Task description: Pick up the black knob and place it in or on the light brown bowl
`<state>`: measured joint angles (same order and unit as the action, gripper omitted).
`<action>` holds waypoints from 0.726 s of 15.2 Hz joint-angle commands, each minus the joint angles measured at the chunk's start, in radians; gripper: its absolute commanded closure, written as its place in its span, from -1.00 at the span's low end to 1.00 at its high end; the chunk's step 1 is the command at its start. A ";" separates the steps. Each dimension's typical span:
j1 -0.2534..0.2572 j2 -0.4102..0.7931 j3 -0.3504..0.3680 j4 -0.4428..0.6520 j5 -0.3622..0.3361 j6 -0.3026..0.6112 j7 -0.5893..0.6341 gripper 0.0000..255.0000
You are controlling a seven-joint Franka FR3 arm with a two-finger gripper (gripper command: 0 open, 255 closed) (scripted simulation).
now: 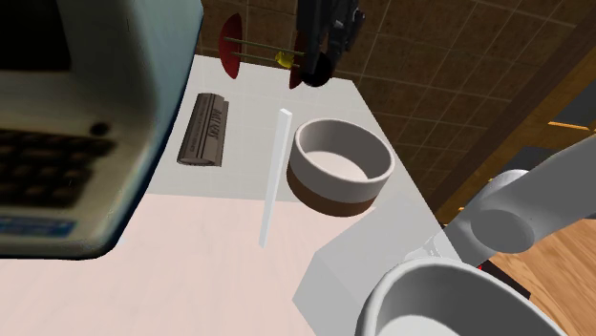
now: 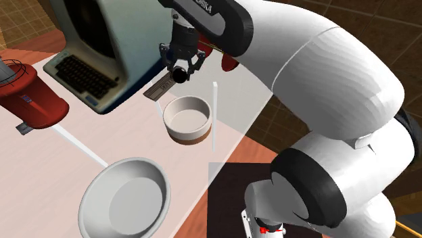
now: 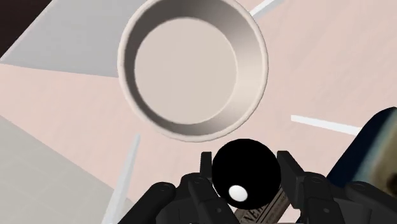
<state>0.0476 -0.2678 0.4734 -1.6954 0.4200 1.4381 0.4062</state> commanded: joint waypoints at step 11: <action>0.041 -0.285 -0.050 -0.294 0.096 0.008 -0.050 1.00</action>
<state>0.0880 -0.5491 0.4217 -1.9747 0.5141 1.4353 0.3605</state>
